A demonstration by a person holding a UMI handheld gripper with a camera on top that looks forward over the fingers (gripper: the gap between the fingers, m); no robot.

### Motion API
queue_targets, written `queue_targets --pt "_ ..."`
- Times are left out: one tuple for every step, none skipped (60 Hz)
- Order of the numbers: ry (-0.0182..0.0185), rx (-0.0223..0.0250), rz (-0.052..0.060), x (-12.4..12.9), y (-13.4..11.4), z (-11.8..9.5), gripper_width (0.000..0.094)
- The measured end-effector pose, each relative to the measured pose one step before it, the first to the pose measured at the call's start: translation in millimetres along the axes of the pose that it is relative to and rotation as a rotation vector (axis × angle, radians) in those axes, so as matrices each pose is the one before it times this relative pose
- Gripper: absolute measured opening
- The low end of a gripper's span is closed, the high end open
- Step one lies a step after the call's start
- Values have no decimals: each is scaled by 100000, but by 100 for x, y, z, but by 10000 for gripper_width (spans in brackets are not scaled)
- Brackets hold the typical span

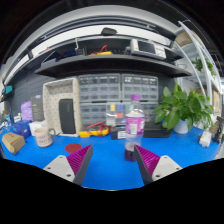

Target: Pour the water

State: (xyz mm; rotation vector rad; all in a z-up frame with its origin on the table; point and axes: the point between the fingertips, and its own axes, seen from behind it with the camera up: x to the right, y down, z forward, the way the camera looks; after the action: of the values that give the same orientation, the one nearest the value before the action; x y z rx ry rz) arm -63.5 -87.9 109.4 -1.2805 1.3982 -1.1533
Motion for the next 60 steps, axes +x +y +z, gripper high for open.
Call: queue_targets --pt "813 576 109 753 10 70 849" --pt "607 717 103 659 -88 94 844" --pt "569 767 110 640 -96 184 843" --pt "674 747 107 625 -104 210 842" --pt "724 615 88 580 -99 273 842" --pt "724 512 72 547 -128 313 841" --pt "626 524 116 516 -154 332 841" --pt "517 555 154 463 -173 373 843" --pt "432 702 250 393 -210 424 843" --pt "218 696 307 351 -261 446 840" --pt "67 728 224 262 -250 459 839" --pt "-203 758 187 204 -248 473 841" --pt "-511 827 141 114 -259 505 843" --pt "-642 747 59 72 -216 536 841" --pt "-589 554 85 88 -131 579 842" --pt "-387 337 26 109 -105 569 840" --pt "-254 107 -137 119 -65 565 840" --pt "-198 -87 -311 127 -15 581 840" --pt "-267 -168 -432 71 3 591 840" --pt "-350 -289 -568 52 24 574 839" --pt "-382 -369 -576 20 45 559 836" --pt "-231 -438 -596 43 79 491 836" --pt "-20 -404 -445 81 68 495 835" --pt "160 -356 -373 123 52 495 834" --pt "189 -223 -227 118 29 472 834" --pt "166 -41 -185 47 -28 404 832" --pt "100 139 -257 19 -74 354 828" --pt "-19 316 -323 -17 -124 324 825" --pt "46 458 -422 9 -126 313 820" --pt "46 550 -460 12 -150 273 815" --pt "-74 549 -410 -46 -160 213 799" --pt "55 546 -310 -27 -155 206 784" --pt "123 532 -253 -26 -139 182 763" --pt "133 396 -203 -28 -120 153 733" --pt "143 243 -322 -14 -86 149 705" --pt "126 40 -370 -12 -13 131 714" --pt "215 -47 -370 8 4 113 654" --pt "336 -14 -290 14 -9 69 610" --pt "331 49 -368 11 5 99 566" --pt "78 9 -314 -23 10 76 522" --pt "-122 99 104 -102 -29 44 522" --pt "-243 11 285 -121 -4 0 524" --pt "138 225 258 -3 -47 -6 503" --pt "369 -8 241 60 -3 -25 495" --pt "507 104 145 81 -8 -28 479" --pt "781 -72 119 -2 34 -100 470" --pt "283 -8 309 18 2 -29 447" --pt "214 18 95 50 4 -3 433" --pt "167 11 -156 17 1 15 401" --pt "-170 -87 -379 -59 17 -8 383" --pt "-241 -65 -497 -79 7 7 380" --pt "-313 89 -519 -125 -20 -10 349" --pt "-7 -312 -221 -124 -183 -126 344" --pt "135 -64 -352 4 66 11 343" --pt "104 12 -598 -19 17 23 343" --pt "-85 -34 -474 -76 45 33 342" --pt "-231 -83 -405 -112 -23 10 342" --pt "-146 -132 -470 -98 6 7 341" --pt "-15 -148 -491 -74 -10 3 340" --pt "242 -57 -588 13 3 100 340"
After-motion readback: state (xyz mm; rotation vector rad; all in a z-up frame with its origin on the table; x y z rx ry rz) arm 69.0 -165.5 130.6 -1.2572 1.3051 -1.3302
